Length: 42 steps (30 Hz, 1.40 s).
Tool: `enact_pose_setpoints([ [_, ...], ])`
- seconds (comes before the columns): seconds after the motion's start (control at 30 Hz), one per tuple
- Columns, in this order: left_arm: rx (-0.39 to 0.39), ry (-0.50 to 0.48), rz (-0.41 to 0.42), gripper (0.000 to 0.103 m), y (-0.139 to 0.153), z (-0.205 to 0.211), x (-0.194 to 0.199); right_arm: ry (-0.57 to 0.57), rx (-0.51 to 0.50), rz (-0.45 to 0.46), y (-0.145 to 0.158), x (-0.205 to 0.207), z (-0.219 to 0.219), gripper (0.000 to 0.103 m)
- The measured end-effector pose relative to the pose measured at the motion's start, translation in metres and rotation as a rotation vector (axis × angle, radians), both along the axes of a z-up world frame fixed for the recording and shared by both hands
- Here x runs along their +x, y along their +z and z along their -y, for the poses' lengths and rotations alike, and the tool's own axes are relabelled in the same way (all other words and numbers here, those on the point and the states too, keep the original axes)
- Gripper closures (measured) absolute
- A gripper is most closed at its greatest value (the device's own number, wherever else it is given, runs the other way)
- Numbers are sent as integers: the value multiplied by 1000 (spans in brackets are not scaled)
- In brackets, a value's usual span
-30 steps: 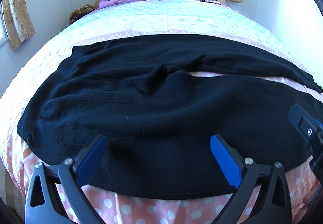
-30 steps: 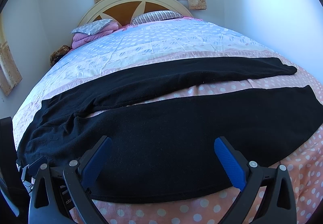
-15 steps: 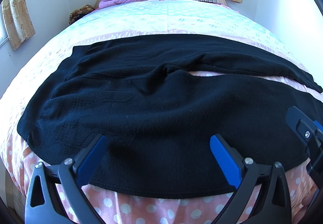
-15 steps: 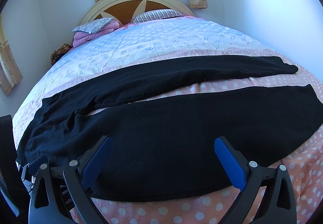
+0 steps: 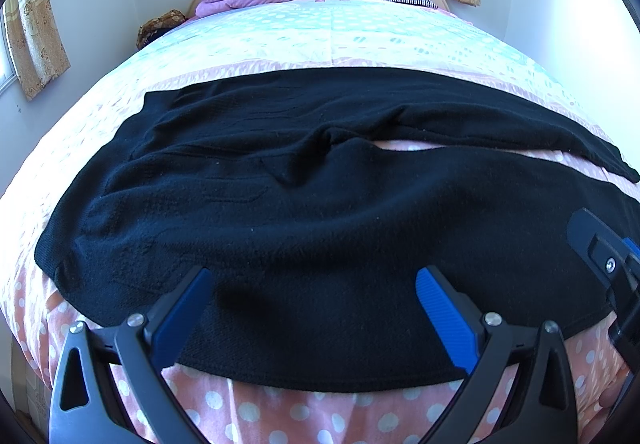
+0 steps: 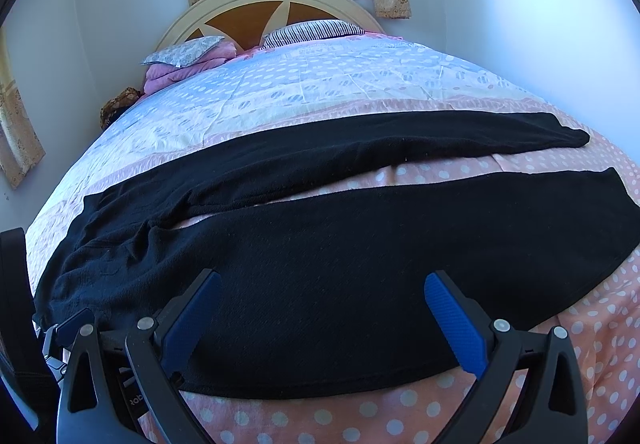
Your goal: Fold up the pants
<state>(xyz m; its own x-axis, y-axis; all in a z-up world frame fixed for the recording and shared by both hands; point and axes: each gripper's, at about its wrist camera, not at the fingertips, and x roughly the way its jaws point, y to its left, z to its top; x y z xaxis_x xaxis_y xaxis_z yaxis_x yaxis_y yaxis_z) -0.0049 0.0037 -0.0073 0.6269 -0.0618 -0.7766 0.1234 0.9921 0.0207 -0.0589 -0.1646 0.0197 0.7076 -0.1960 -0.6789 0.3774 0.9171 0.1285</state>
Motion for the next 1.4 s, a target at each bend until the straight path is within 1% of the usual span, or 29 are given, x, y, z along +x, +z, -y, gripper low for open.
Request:
enact_pose_setpoints([
  [0.57,1,-2,0,0,0,0,-1,6,1,-3,-1,2,-2,1],
  [0.73,20,-39,-2,0,6,-2,3,19,-14,7,2,3,-2,1],
  [0.83,40,-44,11,0,15,-17,12,20,-30,27,8,3,2,1],
  [0.93,56,-32,31,0,28,-43,29,35,-37,35,14,7,7,1],
  [1.03,61,-10,40,0,45,-78,55,63,-46,55,21,10,11,1],
  [1.07,55,-2,39,0,50,-94,70,78,-49,62,23,11,11,1],
  [1.1,54,5,41,2,52,-104,80,91,-50,67,24,12,11,1],
  [1.13,57,14,41,8,54,-113,91,102,-50,72,25,13,11,1],
  [1.17,64,26,34,18,54,-121,104,110,-50,76,26,13,10,1],
  [1.2,68,37,11,24,51,-131,121,118,-50,79,26,15,8,1],
  [1.23,63,46,-23,37,46,-138,136,129,-52,81,26,17,6,2],
  [1.27,46,55,-73,49,39,-146,153,136,-55,79,25,18,4,2],
  [1.3,21,64,-111,54,33,-153,165,142,-59,76,25,20,1,2],
  [1.33,-6,72,-140,65,26,-159,175,151,-62,72,24,23,-2,2],
  [1.37,-33,83,-163,70,21,-164,184,158,-65,70,23,24,-3,2],
  [1.4,-70,94,-176,70,17,-172,193,165,-70,66,22,26,-6,2],
])
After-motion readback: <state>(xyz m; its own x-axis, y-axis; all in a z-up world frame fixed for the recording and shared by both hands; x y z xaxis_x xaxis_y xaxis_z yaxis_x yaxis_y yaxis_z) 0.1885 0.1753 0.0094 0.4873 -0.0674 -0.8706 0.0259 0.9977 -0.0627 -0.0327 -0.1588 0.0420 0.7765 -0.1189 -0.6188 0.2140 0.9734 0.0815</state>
